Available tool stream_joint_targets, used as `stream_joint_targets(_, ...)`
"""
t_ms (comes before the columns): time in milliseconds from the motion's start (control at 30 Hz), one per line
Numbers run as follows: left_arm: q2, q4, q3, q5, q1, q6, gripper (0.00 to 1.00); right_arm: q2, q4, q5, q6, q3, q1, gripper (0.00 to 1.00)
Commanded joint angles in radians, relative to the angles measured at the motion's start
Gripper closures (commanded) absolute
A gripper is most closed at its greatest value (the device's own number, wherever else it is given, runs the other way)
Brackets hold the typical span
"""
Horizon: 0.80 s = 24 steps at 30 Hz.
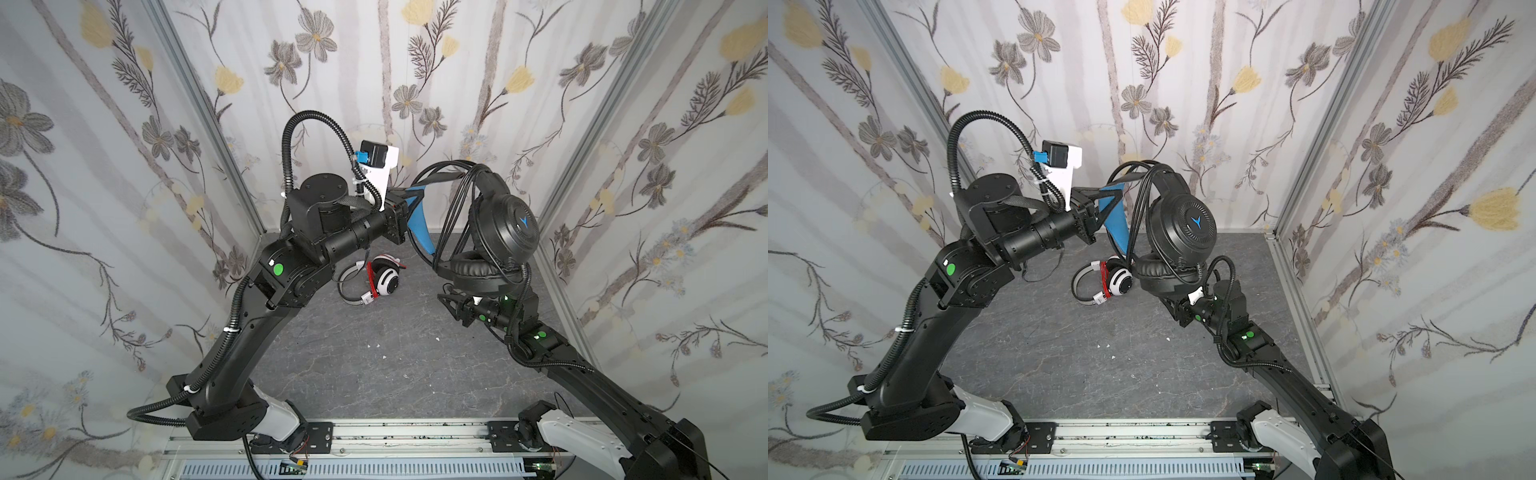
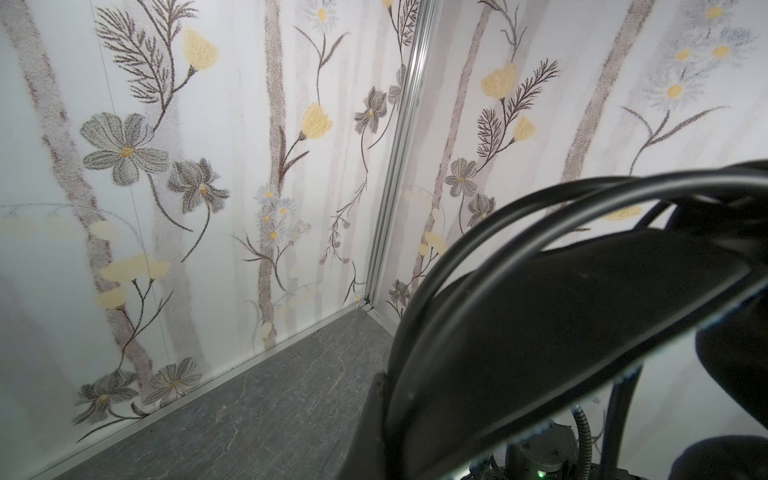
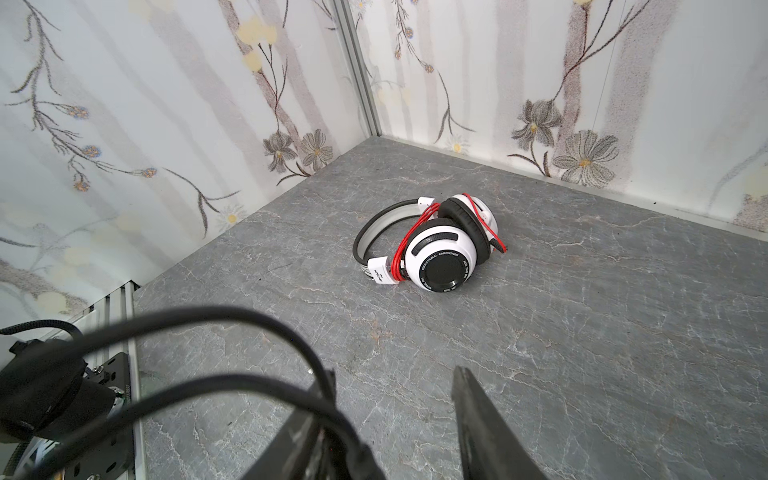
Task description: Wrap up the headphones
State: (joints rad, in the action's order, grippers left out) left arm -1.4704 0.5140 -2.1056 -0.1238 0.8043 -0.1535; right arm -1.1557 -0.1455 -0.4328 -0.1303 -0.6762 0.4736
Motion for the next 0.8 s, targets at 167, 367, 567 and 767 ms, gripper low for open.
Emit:
stream_joint_targets(167, 0.009, -0.079, -0.010, 0.013, -0.001, -0.036, 1.00, -0.001, -0.043, -0.017, -0.005, 0.003, 0.001, 0.67)
stream_joint_targets(367, 0.010, -0.081, -0.010, 0.021, -0.001, -0.035, 1.00, -0.002, -0.033, -0.024, -0.003, 0.006, 0.002, 0.67)
stream_joint_targets(567, 0.008, -0.079, -0.004, 0.023, -0.007, -0.038, 1.00, 0.015, -0.022, -0.014, -0.002, 0.016, 0.002, 0.60)
stream_joint_targets(767, 0.008, -0.082, -0.005, 0.020, -0.008, -0.043, 1.00, 0.013, -0.026, -0.014, 0.000, 0.015, 0.001, 0.67)
